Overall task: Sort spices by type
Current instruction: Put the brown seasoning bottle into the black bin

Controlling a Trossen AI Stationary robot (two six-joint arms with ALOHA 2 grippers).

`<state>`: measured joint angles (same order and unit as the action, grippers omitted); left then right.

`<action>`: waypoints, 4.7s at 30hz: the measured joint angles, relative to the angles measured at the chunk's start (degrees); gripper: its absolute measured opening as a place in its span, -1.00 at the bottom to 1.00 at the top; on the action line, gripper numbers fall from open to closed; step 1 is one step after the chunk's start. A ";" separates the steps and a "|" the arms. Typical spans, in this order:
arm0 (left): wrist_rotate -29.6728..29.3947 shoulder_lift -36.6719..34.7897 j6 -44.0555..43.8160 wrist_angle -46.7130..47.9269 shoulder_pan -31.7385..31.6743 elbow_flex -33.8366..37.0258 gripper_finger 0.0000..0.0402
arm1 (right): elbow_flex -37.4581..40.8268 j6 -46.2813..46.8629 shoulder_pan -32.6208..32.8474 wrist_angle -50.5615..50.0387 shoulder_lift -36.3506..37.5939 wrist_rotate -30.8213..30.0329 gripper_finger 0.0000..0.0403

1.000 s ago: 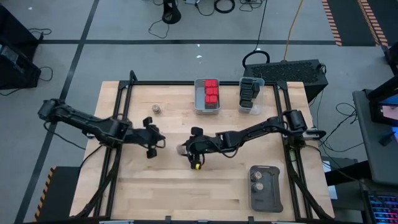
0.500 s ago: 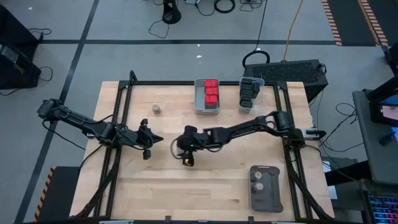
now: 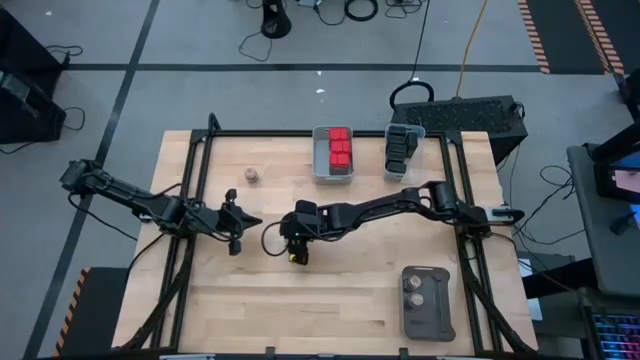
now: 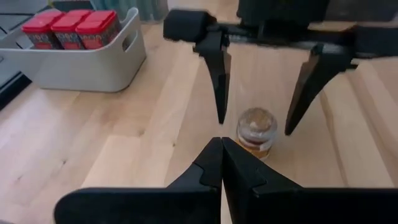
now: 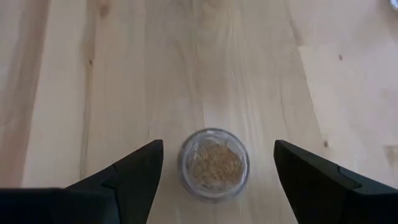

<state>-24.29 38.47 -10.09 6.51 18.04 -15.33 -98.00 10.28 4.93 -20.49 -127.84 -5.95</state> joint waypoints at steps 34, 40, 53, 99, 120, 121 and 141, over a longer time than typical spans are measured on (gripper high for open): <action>0.24 0.07 -0.03 -0.03 0.00 0.00 -0.96 | 0.04 1.08 0.03 0.55 -1.22 0.00 0.07; 0.24 0.07 -0.02 -0.03 0.00 0.00 -0.96 | 0.04 1.08 0.02 0.50 -1.22 0.00 0.06; 0.26 0.07 -0.02 0.00 0.00 -0.02 -0.96 | 0.04 1.08 0.03 -0.05 -0.74 0.32 -0.26; 2.62 -0.14 0.03 -2.17 0.00 -0.07 -0.96 | 0.04 60.98 39.85 -62.53 28.86 -23.03 -0.22; 2.60 -0.14 -0.08 -3.65 0.00 -0.07 -0.96 | 17.90 106.76 56.59 -69.57 29.17 -16.55 -0.21; 2.60 -0.14 -0.08 -3.63 -0.02 -0.07 -0.96 | 18.61 108.11 57.07 -69.52 29.17 -16.53 -0.21; 2.60 -0.14 -0.10 -4.16 -0.01 -0.07 -0.96 | 33.24 115.11 59.50 -55.76 29.19 -16.42 -0.21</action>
<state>-21.69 38.33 -10.20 2.35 18.03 -15.40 -64.76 125.38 64.43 -76.25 -98.65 -22.37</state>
